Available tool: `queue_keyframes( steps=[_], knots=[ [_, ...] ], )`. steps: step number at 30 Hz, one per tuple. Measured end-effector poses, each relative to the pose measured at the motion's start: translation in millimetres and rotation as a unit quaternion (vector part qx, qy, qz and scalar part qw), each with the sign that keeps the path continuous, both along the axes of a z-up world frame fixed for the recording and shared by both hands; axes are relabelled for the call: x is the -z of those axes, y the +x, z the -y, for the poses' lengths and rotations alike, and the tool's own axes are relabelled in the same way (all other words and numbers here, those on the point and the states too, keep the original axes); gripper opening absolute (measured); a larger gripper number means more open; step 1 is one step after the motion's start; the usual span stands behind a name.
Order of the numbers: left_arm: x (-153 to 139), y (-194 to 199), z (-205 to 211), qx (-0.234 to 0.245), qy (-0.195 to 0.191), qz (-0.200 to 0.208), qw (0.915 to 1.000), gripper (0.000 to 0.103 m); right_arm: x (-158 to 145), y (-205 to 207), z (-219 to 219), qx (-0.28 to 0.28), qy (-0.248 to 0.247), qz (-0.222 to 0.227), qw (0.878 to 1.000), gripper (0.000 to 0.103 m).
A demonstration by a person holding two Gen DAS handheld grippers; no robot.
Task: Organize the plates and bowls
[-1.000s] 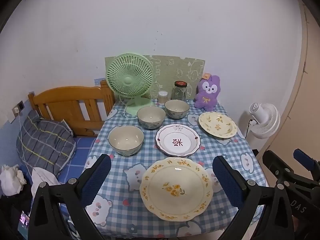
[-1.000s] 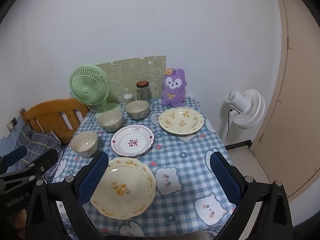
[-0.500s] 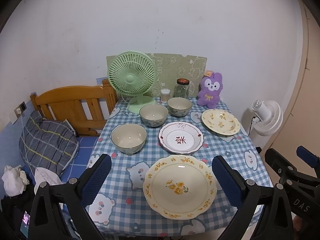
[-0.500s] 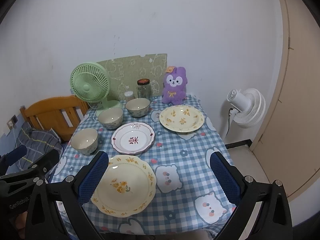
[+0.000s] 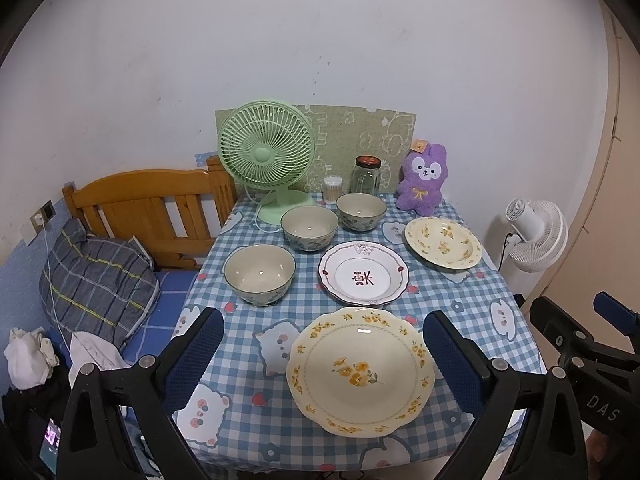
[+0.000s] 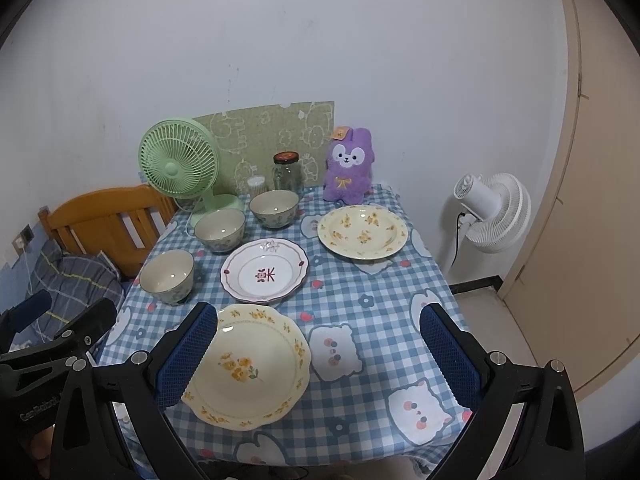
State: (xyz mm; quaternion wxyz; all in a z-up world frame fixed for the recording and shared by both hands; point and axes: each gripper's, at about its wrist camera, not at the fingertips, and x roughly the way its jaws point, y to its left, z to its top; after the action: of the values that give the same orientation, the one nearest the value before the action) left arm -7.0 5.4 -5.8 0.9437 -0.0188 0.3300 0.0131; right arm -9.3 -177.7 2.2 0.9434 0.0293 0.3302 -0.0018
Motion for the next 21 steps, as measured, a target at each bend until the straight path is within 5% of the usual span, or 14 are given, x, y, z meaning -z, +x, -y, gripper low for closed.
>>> queue_keyframes(
  steps=[21],
  knots=[
    [-1.9,-5.1,6.6,-0.004,0.003,0.009,0.9999,0.100,-1.6,-9.3,1.8,-0.005,-0.026,0.023,0.999,0.102]
  ],
)
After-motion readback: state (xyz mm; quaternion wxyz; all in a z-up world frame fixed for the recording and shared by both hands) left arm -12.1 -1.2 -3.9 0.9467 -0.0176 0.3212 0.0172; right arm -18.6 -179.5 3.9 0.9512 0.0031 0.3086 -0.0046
